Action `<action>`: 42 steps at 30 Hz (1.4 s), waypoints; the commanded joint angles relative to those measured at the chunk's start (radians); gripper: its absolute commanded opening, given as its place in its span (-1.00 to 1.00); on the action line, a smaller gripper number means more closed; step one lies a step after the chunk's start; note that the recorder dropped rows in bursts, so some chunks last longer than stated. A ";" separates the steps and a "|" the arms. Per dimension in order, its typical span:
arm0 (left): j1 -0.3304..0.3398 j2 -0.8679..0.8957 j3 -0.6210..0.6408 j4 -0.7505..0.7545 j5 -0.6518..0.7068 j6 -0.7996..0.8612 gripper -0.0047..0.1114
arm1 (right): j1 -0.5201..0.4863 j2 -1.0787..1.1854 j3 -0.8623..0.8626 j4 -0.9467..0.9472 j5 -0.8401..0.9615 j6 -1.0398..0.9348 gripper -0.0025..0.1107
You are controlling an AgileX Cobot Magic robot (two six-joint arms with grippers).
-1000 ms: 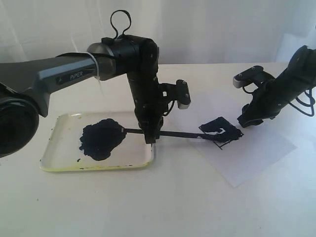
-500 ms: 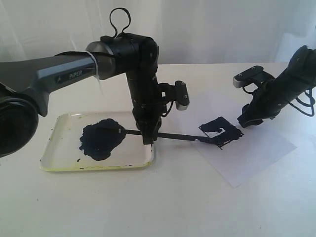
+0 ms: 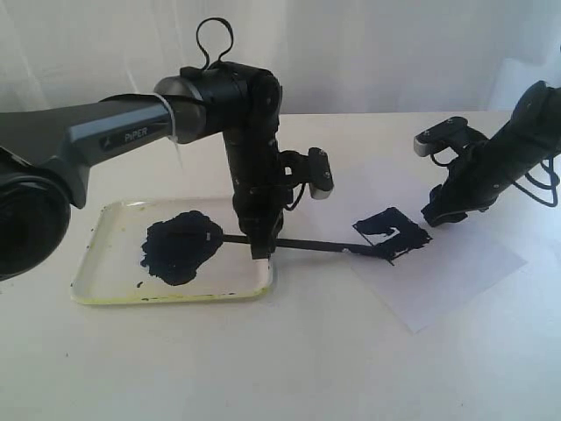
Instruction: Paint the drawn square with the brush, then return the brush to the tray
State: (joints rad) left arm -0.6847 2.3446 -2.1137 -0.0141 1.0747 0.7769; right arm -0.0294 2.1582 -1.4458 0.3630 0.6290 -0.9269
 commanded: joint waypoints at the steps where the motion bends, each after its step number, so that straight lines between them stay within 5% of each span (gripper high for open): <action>1: 0.002 -0.019 -0.004 -0.008 -0.066 -0.044 -0.92 | 0.000 0.018 0.004 -0.015 0.003 -0.004 -0.12; 19: -0.002 0.003 -0.004 0.014 -0.215 -0.037 -0.92 | 0.000 0.018 0.004 -0.015 0.001 -0.004 -0.12; 42: -0.006 0.029 -0.004 0.071 -0.135 -0.006 -0.92 | 0.000 0.018 0.004 -0.013 0.003 -0.014 -0.12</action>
State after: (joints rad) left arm -0.6866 2.3781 -2.1137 0.0303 0.8865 0.7741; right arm -0.0294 2.1582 -1.4458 0.3650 0.6270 -0.9288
